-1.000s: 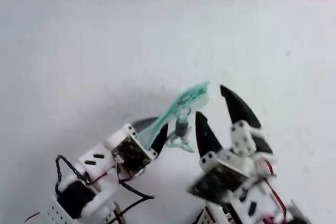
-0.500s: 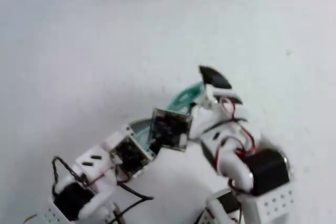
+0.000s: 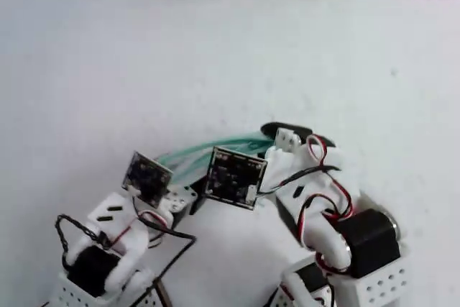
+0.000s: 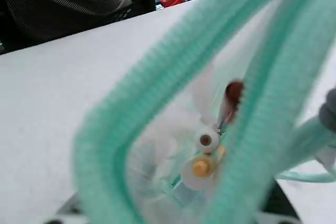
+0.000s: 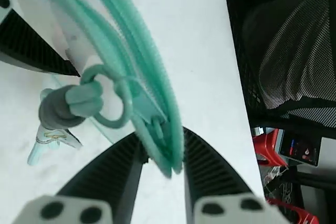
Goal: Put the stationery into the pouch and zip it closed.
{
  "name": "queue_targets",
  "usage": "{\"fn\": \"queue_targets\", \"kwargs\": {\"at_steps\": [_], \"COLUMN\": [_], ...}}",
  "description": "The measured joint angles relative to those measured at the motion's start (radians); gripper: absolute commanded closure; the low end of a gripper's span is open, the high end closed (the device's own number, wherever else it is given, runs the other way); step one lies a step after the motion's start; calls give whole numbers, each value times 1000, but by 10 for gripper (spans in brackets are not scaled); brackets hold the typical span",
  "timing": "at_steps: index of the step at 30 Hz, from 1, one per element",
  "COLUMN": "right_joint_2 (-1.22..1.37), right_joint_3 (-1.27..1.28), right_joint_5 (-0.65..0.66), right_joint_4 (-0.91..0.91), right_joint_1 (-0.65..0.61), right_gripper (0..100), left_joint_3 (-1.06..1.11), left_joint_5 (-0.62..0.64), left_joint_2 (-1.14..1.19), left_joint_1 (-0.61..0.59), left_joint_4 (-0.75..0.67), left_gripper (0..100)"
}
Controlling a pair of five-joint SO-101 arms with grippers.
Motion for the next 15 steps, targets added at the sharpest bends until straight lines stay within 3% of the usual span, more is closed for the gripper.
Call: {"fn": "queue_targets", "kwargs": {"at_steps": [8, 15], "right_joint_2": [-104, -292], "right_joint_3": [52, 229], "right_joint_5": [-275, -344], "right_joint_4": [-2, -15], "right_joint_1": [-80, -259], "right_gripper": [978, 978], "left_joint_3": [-178, -203], "left_joint_5": [6, 6], "left_joint_2": [12, 12], "left_joint_1": [-86, -87], "left_joint_4": [135, 144], "left_gripper": [739, 739]}}
